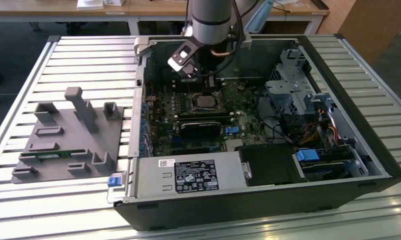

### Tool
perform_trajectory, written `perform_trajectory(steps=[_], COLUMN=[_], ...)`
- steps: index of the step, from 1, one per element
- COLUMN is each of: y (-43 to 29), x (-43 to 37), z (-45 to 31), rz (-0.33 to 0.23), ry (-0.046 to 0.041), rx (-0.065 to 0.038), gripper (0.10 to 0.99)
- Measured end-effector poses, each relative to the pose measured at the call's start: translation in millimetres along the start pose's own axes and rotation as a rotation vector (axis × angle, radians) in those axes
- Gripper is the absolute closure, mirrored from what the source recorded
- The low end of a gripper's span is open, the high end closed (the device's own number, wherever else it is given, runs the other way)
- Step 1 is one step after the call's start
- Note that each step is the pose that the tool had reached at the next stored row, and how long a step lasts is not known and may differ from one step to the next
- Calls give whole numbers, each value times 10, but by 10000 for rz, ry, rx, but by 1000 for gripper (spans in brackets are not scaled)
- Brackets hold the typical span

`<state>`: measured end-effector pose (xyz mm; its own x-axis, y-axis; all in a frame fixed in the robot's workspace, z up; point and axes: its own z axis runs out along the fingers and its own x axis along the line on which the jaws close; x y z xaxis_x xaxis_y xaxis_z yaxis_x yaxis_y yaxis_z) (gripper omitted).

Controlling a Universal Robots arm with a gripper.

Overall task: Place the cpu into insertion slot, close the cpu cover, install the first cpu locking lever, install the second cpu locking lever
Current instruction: 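Close the cpu cover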

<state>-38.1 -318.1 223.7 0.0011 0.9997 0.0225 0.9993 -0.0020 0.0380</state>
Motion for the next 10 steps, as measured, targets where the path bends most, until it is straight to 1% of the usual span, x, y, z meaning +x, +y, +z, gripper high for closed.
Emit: perform_trajectory(steps=[10], y=[5], x=[1], z=[-52], rz=[1], ry=[1], rx=[8], gripper=[973])
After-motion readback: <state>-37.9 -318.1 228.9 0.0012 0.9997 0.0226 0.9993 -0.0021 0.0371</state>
